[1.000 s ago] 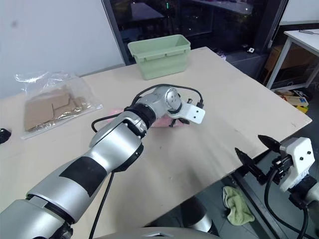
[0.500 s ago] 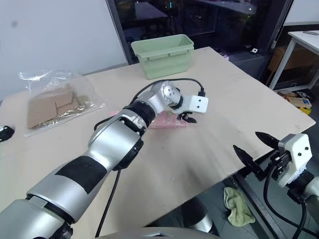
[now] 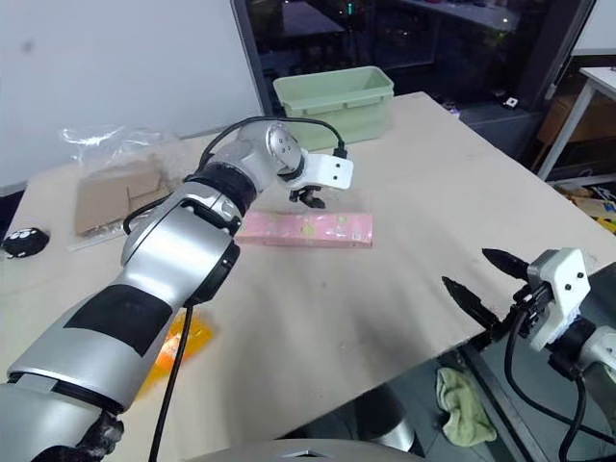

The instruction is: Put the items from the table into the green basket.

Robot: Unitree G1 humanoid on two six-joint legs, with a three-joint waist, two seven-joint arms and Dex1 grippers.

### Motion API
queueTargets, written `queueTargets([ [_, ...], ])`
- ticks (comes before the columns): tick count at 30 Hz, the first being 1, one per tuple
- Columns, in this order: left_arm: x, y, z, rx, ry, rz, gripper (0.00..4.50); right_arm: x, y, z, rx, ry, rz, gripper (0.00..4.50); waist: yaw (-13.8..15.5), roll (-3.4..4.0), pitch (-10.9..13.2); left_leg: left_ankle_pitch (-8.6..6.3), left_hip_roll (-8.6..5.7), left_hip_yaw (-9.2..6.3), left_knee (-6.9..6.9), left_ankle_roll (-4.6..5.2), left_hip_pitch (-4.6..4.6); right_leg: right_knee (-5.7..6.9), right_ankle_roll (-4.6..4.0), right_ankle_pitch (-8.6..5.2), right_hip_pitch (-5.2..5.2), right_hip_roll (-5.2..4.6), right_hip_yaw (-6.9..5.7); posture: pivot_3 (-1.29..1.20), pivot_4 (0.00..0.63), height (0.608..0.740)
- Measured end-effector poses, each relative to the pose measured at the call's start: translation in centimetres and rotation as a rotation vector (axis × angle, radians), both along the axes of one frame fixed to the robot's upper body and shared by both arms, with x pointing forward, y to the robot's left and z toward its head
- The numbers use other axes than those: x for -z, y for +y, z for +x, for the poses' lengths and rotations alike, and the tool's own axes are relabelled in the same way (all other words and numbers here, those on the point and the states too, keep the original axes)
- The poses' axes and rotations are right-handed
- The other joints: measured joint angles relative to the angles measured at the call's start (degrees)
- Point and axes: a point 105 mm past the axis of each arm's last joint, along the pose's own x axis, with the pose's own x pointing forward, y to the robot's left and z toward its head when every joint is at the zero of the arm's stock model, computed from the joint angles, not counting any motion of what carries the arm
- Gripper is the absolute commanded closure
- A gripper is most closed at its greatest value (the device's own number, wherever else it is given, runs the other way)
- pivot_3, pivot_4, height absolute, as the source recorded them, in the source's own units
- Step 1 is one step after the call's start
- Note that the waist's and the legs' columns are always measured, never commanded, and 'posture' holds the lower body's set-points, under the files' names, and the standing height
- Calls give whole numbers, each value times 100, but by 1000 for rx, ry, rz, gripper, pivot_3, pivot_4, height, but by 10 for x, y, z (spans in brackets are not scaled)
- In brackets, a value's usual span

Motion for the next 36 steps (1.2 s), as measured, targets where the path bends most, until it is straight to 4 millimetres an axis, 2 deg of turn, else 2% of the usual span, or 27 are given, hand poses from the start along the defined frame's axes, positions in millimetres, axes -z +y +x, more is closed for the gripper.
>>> queueTargets([
  [7, 9, 8, -3, -4, 41, 16, 1931, 1, 6, 4, -40, 7, -1, 0, 260, 1, -2, 0, -4, -6, -1, -1, -3, 0, 0, 0, 0, -2, -2, -396, 0, 740],
  [14, 24, 4, 5, 32, -94, 72, 1931, -2, 12, 8, -72, -1, -3, 0, 334, 8, -10, -1, -10, -28, 1, -2, 3, 2, 0, 0, 2, 3, -3, -399, 0, 740],
  [15, 27, 3, 5, 34, -95, 73, 2448, -2, 12, 9, -74, -3, -4, 0, 337, 8, -11, -1, -16, -37, 2, -2, 3, 1, 0, 0, 2, 3, -3, -399, 0, 740],
  [16, 28, 2, 4, 36, -93, 73, 2657, -3, 12, 9, -76, -5, -5, 0, 339, 11, -15, -1, -18, -40, 3, -2, 3, 1, 0, 0, 3, 3, -3, -399, 0, 740],
  [19, 37, 3, 1, 36, -64, 73, 4080, -6, 14, 11, -81, -17, -7, 0, 355, 15, -26, -2, -19, -49, 4, -3, 8, 1, 0, 0, 14, 3, -11, -398, 0, 740],
  [20, 39, 3, 0, 38, -56, 74, 4418, -6, 14, 12, -81, -15, -7, 0, 364, 13, -27, -2, -19, -53, 5, -3, 8, 1, 0, 0, 15, 3, -14, -398, 0, 740],
  [28, 47, 5, -4, 29, -7, 60, 4418, -5, 14, 12, -90, -5, -5, 0, 369, 25, -51, -2, -22, -64, 5, -4, 13, 1, 0, 0, 21, 3, -19, -378, 0, 740],
  [35, 42, -2, -4, -11, 16, -127, 4418, 1, 16, 14, -103, 18, 4, 0, 527, 24, -50, -1, -25, -74, 6, -2, 6, 0, -1, 0, 20, 3, -28, -348, 0, 740],
  [36, 43, -2, -6, -6, 29, -143, 4193, 1, 16, 15, -104, 17, 4, 0, 559, 25, -50, 0, -27, -75, 6, -1, 5, 0, -1, 0, 20, 3, -28, -348, 0, 740],
])
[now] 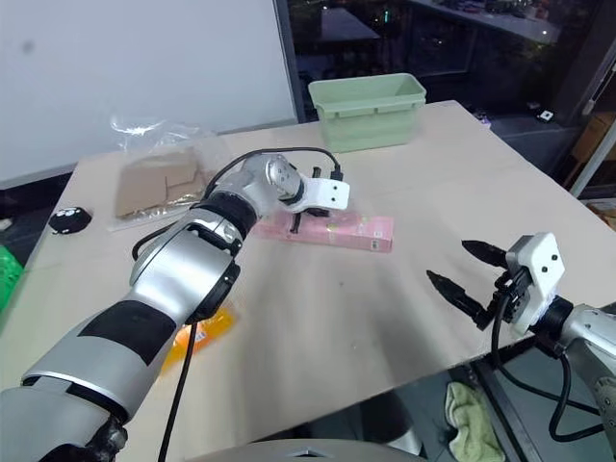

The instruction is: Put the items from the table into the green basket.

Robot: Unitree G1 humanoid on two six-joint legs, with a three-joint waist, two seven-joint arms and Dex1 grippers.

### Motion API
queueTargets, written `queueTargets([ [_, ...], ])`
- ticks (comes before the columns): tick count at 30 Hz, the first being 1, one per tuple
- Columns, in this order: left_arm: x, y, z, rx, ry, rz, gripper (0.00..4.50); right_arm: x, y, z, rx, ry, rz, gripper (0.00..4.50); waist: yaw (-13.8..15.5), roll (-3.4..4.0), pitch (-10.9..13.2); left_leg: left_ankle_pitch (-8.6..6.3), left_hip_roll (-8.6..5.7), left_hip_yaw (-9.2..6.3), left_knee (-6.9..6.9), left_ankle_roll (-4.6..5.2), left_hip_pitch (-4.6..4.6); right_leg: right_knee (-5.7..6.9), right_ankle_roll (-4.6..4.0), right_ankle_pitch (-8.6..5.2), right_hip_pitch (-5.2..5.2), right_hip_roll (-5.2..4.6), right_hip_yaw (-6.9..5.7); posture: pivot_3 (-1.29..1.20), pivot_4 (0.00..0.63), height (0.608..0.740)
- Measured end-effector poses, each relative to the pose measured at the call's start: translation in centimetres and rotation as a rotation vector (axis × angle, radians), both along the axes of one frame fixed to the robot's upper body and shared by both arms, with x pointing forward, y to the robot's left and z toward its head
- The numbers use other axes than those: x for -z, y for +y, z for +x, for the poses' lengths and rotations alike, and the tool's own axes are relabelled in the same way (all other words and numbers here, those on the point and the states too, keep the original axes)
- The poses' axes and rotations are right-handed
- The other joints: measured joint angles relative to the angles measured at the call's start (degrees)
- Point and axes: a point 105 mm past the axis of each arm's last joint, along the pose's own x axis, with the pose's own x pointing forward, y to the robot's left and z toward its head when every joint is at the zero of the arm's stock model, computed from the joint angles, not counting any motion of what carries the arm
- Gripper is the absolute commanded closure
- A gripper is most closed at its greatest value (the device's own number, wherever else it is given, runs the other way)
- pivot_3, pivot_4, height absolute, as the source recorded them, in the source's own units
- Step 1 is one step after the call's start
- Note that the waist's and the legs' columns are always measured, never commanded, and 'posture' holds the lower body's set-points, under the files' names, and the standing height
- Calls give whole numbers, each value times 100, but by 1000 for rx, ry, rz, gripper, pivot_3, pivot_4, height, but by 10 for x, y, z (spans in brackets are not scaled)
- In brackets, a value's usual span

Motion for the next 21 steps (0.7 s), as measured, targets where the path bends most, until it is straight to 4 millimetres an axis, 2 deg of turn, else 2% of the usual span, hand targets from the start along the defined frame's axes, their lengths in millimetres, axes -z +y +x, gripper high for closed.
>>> queueTargets([
  [2, 0, 0, -3, 25, 20, -26, 3589, 0, 0, 1, 1, 0, -1, 0, 60, 0, 0, 3, -1, -2, 0, 5, -3, 0, -1, 0, -3, 0, 1, -346, 0, 740],
  [4, -3, 0, -4, 27, 38, -63, 2723, 1, 1, 2, 1, -1, -3, 0, 113, 0, 0, 14, -3, -6, -1, 23, -11, 0, -3, 0, -9, 0, -1, -347, 1, 740],
  [9, -7, 5, -11, 56, 113, -99, 187, 6, 7, 2, -13, 8, 9, 0, 190, 1, 0, 14, -4, -10, -3, 24, -15, 0, -4, 0, -13, 1, -5, -348, 0, 740],
  [14, -6, 16, -15, 72, 150, -55, 87, 6, 7, 2, -9, -3, 10, 0, 251, 1, 1, 14, -6, -15, 0, 23, -15, 1, -2, 0, -13, 2, -4, -354, 0, 740],
  [21, -1, 20, -20, 95, 189, 8, 87, 7, 7, 2, -7, -2, 10, 0, 267, 1, 1, 14, -7, -18, 1, 24, -15, 1, -5, 2, -13, 3, -4, -366, 0, 740],
])
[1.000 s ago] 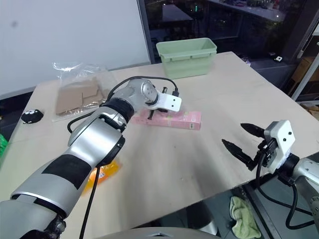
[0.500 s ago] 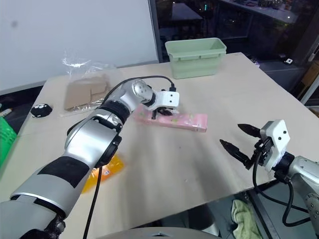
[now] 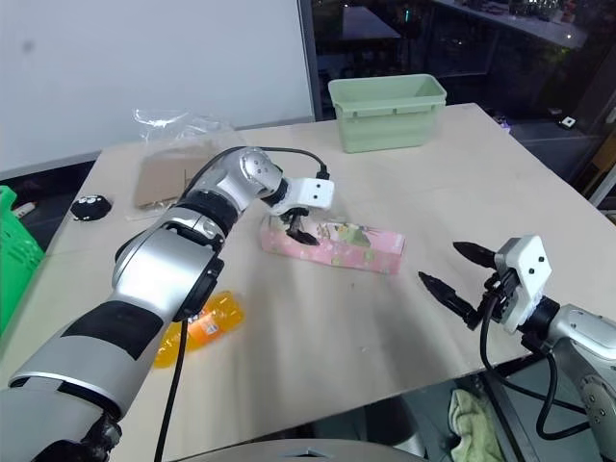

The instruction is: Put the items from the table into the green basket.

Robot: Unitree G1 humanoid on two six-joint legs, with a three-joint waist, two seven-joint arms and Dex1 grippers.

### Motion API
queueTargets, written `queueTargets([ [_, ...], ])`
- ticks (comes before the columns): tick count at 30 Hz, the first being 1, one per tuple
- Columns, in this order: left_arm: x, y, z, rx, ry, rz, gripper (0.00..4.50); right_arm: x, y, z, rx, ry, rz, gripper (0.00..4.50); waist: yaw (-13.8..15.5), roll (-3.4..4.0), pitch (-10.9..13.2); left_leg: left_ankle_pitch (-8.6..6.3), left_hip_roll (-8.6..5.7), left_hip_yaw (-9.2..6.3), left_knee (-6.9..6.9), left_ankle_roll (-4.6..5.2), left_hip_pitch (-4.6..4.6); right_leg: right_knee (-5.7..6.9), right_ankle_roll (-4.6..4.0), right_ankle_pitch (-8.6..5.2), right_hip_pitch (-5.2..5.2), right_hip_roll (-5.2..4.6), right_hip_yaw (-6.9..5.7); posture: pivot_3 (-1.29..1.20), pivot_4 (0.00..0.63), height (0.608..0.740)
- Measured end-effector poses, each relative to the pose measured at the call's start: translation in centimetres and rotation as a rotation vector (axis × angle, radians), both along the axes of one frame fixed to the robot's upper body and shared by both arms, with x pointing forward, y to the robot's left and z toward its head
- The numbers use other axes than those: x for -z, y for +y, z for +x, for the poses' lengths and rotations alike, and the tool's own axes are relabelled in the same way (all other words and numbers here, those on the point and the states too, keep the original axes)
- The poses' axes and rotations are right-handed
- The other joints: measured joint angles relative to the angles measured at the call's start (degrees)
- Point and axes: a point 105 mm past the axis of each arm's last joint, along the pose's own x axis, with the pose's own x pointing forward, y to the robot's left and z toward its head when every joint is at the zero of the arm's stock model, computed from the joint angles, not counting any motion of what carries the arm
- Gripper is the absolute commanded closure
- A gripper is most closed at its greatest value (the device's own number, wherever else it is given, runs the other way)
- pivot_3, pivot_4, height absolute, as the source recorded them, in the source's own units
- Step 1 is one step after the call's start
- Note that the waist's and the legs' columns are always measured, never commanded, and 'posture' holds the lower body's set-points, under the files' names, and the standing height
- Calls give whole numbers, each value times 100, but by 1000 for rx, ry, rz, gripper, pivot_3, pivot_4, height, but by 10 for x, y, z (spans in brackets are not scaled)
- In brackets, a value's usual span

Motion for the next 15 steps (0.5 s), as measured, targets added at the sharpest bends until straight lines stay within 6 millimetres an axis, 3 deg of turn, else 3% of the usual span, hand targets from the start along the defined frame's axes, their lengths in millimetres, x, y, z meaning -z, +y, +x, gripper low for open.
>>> queueTargets([
  [10, 14, 10, -7, -15, 84, 125, 87, 2, -2, -1, 5, 8, -4, 0, -19, 0, 1, 0, 0, -10, 1, 0, -2, 0, 2, -1, -3, 6, 0, -382, 0, 740],
  [13, 16, 10, -9, -17, 99, 138, 721, 1, -2, -1, 6, 7, -5, 0, -15, 0, 1, 0, -1, -11, 1, 0, -5, 0, 1, -1, -4, 5, 0, -381, 0, 740],
  [14, 16, 10, -9, -18, 102, 138, 1277, 1, -2, -1, 6, 8, -6, 0, -15, 0, 1, 0, -2, -11, 1, 0, -8, 0, 0, -1, -6, 5, 0, -380, 0, 740],
  [15, 16, 10, -9, -17, 105, 138, 1438, 2, -3, -2, 8, 9, -7, 0, -14, 0, 1, 0, -2, -12, 0, 0, -9, 0, 0, 0, -8, 5, 0, -380, 0, 740],
])
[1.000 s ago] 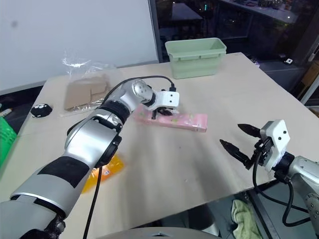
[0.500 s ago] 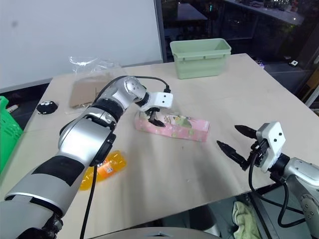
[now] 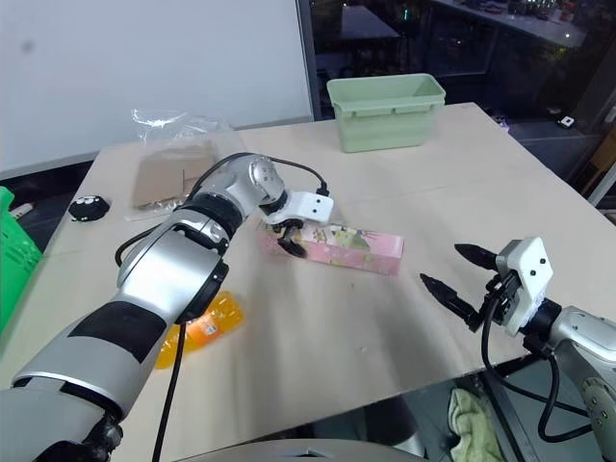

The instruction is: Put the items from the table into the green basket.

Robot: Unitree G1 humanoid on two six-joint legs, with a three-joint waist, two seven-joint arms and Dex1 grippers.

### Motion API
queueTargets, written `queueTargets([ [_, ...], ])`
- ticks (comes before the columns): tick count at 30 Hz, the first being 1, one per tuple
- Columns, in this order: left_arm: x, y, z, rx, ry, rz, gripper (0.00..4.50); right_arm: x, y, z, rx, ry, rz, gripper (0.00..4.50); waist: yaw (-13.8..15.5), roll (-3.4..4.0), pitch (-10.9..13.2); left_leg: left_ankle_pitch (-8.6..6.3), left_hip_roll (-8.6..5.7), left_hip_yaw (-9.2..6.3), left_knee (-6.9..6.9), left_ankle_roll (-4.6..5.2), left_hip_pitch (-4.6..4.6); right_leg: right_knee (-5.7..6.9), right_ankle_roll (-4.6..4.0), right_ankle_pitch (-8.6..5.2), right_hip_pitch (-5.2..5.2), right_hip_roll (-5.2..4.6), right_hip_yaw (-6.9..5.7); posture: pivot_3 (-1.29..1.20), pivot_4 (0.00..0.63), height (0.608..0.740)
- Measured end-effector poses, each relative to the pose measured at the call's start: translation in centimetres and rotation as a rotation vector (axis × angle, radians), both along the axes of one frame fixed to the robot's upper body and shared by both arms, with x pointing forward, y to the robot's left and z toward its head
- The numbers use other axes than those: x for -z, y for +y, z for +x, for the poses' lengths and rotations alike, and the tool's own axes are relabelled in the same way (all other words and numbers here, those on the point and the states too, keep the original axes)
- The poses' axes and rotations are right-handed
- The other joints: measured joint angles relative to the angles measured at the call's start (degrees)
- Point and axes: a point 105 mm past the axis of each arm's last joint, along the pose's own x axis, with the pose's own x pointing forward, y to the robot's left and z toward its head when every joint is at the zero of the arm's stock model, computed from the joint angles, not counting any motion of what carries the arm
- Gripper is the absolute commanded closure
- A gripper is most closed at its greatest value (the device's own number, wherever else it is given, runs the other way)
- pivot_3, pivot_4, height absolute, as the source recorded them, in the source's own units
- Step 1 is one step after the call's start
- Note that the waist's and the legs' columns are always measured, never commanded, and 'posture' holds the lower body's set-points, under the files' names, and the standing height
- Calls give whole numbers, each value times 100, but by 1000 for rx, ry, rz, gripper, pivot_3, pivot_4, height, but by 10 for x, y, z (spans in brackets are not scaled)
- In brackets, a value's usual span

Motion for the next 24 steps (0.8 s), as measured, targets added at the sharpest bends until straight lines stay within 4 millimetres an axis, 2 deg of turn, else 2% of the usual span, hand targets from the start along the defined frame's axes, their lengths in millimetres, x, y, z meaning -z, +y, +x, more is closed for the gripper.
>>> queueTargets([
  [1, 0, 0, 0, 1, 4, 0, 1973, 0, -1, 0, 2, 2, -2, 0, 2, 0, 0, 0, 0, -1, 0, 0, 0, 0, -1, 0, 0, 0, 0, -378, 0, 740],
  [4, 0, 0, -1, 1, 12, -3, 3216, 4, -3, -2, 9, 17, -24, 0, 11, 2, -2, 0, 0, -1, 1, 0, 2, 0, 1, 0, 2, 0, -1, -375, 0, 740],
  [8, -2, 0, 0, -14, 12, -28, 4367, 6, -5, -3, 8, 27, -43, 0, 25, 3, -2, -14, 0, -2, 5, -24, 9, 0, 3, -1, 7, -2, -1, -367, 0, 740],
  [14, -8, -6, 6, -65, -26, -122, 4495, 4, -9, -2, 3, 26, -60, 0, 76, 2, -1, -14, -2, -5, 6, -25, 3, 1, 3, 0, 3, -3, -2, -339, 0, 740],
  [17, -23, -13, 13, -86, -75, -210, 4495, -1, -14, 3, 20, 7, -46, 0, 84, 2, 0, 1, -6, -6, 7, 0, -11, 3, -2, 3, -12, -2, 1, -314, 0, 740],
  [19, -44, -14, 22, -104, -153, -253, 4495, -9, -11, 5, -5, -17, -22, 0, 85, 4, 0, 2, -11, -11, 11, 2, -55, 9, -19, 13, -58, -1, 1, -282, 0, 740],
  [20, -64, -7, 32, -143, -237, -273, 4495, -19, -6, 9, -42, -58, -2, 0, 74, 5, 4, 2, -15, -9, 16, 2, -77, 23, -21, 15, -86, 0, 7, -273, 0, 740],
  [21, -75, -2, 37, -166, -280, -277, 4495, -25, -3, 11, -59, -84, 4, 0, 73, 6, 5, 3, -23, -11, 15, 2, -81, 29, -22, 15, -96, 0, 15, -273, 0, 740],
  [24, -122, 37, 52, -280, -470, -274, 4495, -47, 9, 21, -150, -168, 45, 0, 79, 8, 8, 3, -35, -21, 9, 3, -71, 48, -20, 13, -101, 1, 16, -222, 0, 740],
])
